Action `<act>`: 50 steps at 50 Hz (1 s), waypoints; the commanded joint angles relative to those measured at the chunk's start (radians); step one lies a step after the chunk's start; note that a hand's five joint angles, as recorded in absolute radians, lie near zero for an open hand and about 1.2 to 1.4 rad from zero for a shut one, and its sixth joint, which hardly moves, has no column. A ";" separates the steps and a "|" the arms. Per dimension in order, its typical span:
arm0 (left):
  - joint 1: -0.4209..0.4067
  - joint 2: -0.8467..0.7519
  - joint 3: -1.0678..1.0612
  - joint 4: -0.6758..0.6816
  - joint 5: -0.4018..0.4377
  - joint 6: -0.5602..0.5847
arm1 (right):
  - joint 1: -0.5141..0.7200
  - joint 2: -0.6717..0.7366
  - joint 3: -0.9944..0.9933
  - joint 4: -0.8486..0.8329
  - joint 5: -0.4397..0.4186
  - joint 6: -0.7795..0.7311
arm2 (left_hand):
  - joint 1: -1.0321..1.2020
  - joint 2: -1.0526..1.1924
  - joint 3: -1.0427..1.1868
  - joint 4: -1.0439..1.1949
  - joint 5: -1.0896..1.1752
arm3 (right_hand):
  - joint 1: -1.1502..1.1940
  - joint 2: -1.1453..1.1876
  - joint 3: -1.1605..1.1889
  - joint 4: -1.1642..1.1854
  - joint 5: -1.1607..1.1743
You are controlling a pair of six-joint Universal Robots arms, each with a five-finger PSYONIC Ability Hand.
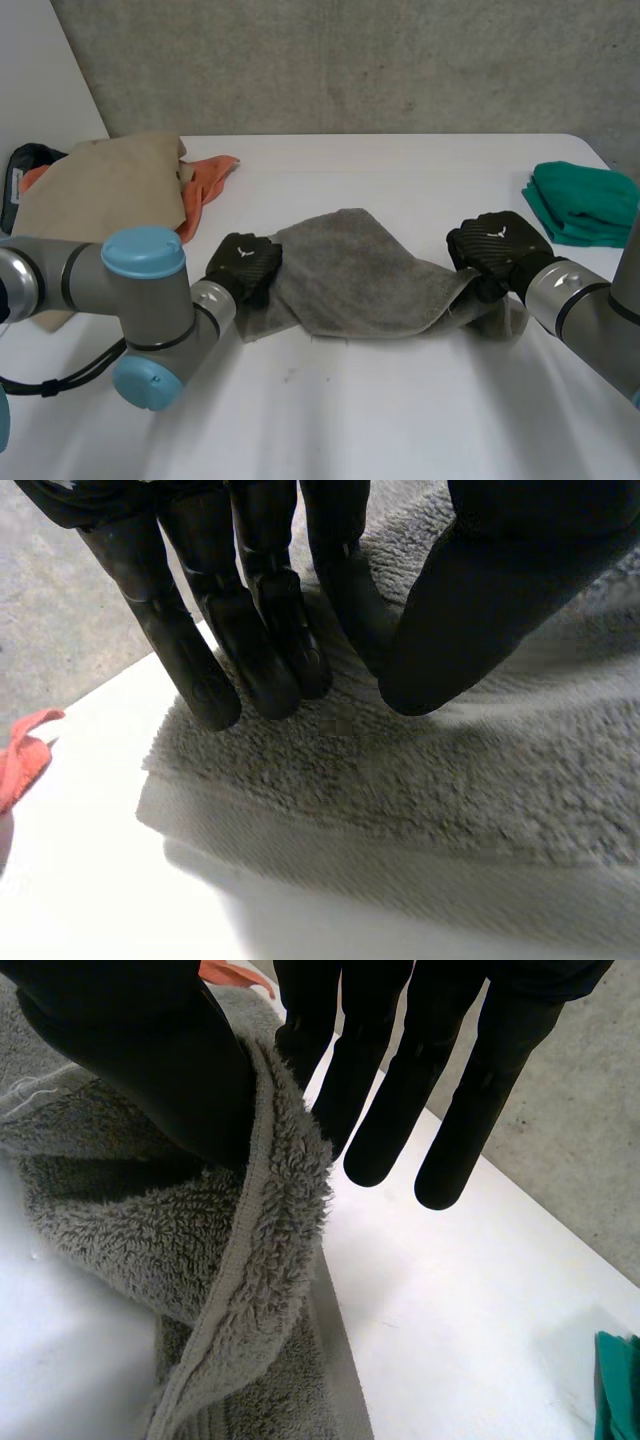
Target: Fold the laundry.
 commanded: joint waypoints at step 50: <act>-0.057 0.453 -0.047 -0.007 0.005 -0.122 | -0.020 -0.185 -0.136 0.117 0.012 -0.061 | 0.230 0.202 0.209 0.201 0.236 | 0.284 0.220 0.206 0.199 0.207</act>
